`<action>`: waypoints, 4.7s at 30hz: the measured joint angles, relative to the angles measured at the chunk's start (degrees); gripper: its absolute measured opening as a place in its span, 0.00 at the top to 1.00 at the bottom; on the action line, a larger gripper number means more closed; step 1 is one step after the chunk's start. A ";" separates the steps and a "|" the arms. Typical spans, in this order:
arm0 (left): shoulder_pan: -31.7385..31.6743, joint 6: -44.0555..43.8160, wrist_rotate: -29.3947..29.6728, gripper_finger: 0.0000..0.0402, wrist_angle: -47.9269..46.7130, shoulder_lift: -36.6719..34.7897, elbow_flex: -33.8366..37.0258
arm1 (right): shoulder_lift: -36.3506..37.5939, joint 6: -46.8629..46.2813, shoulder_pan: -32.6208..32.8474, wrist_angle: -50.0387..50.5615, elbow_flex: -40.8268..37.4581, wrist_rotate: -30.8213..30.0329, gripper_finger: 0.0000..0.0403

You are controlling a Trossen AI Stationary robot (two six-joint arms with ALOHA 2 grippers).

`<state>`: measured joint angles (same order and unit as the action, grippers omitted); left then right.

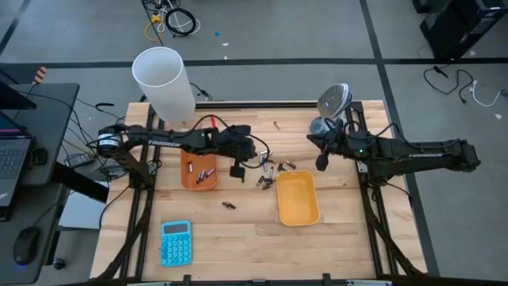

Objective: Sort batteries
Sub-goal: Put the silver battery into the orange bin

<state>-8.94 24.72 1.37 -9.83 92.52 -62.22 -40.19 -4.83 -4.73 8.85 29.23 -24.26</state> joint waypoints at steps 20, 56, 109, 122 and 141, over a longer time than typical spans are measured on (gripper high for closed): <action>0.06 -5.95 3.28 1.00 1.15 -13.43 0.01 | -16.55 2.63 -6.31 11.02 21.46 -0.35 1.00; -1.39 -2.76 2.40 1.00 14.88 -14.26 6.67 | -19.27 7.81 -9.86 33.37 35.69 0.32 1.00; -2.35 -2.44 14.85 1.00 6.36 -42.24 6.62 | -78.98 1.73 -27.76 48.25 69.26 -1.86 1.00; -2.35 -2.44 14.95 1.00 5.55 -42.25 6.62 | -84.45 0.45 -30.34 52.12 69.26 -7.14 1.00; -2.35 -2.85 15.21 1.00 4.02 -42.26 6.62 | -84.12 1.98 -38.23 54.15 69.26 -1.39 1.00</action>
<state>-11.29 21.87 16.58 -5.80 50.26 -55.59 -124.31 -2.85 -42.96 63.00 98.50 -25.65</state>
